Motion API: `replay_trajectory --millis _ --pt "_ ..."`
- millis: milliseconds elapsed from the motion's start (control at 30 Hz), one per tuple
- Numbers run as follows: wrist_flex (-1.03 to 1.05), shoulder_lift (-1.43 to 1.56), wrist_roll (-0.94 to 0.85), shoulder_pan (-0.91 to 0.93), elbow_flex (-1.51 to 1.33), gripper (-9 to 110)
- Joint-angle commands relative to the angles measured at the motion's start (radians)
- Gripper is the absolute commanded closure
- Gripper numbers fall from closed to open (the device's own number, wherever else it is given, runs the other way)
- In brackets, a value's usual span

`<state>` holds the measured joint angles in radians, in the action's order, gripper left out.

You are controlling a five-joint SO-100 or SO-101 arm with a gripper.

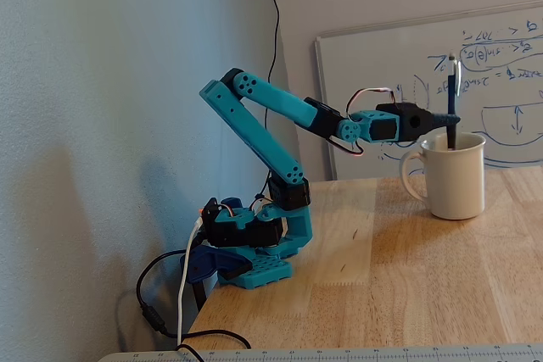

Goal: Grasp a pen and put it in a mug.

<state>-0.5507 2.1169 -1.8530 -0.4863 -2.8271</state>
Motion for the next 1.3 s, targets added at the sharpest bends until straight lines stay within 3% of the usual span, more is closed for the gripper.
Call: replay_trajectory --millis 0,600,733,867,1067,1267 --pt "-0.034 -0.014 -0.014 -0.023 0.005 101" --pt "-0.032 0.132 0.049 0.031 0.003 92" --pt "-0.031 0.187 0.262 0.071 0.000 92" --pt "0.041 0.276 0.600 0.103 -0.003 92" --pt "0.356 0.474 1.066 0.181 0.015 92" --pt "0.719 0.686 1.259 0.245 0.008 97"
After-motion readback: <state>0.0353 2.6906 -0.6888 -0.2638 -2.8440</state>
